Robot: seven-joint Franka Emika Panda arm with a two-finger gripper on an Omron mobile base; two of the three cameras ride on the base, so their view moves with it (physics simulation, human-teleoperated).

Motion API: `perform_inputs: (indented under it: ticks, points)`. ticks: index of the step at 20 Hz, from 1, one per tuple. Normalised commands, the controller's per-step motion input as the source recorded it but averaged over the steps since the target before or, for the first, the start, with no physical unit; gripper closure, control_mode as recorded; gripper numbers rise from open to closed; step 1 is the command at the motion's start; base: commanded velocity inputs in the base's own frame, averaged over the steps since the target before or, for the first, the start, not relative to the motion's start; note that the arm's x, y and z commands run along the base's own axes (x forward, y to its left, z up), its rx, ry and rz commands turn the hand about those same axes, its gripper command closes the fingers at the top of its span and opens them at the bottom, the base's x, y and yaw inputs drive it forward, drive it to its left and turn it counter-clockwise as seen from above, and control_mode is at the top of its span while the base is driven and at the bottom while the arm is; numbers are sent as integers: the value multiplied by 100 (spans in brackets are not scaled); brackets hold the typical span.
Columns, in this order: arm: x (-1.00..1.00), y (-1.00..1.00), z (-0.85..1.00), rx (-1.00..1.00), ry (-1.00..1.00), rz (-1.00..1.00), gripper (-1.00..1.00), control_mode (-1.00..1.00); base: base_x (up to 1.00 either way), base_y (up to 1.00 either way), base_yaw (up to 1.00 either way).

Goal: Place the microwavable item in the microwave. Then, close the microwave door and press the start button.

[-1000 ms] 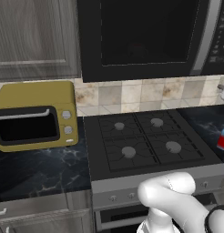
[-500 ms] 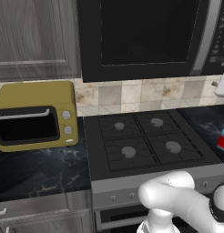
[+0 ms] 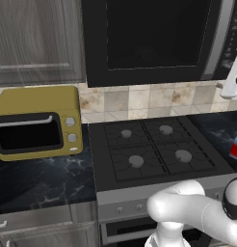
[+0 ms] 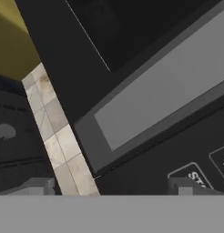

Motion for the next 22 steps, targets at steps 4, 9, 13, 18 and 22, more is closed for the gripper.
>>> perform_inputs:
  ticks: [4, 9, 13, 18, 22]
  points:
    - [24, 0, 2, 0, 0, 4, -100, -100, 0, 0, 0]
    - [33, -1, 0, 0, 0, 4, -100, -100, 0, 0, 0]
    - [34, -11, -1, 0, 0, 5, -100, -100, 0, 0, 0]
    - [36, -18, -2, 0, 0, 4, -100, -100, 0, 0, 0]
    - [38, -5, -17, 0, 0, 4, -100, -100, 0, 0, 0]
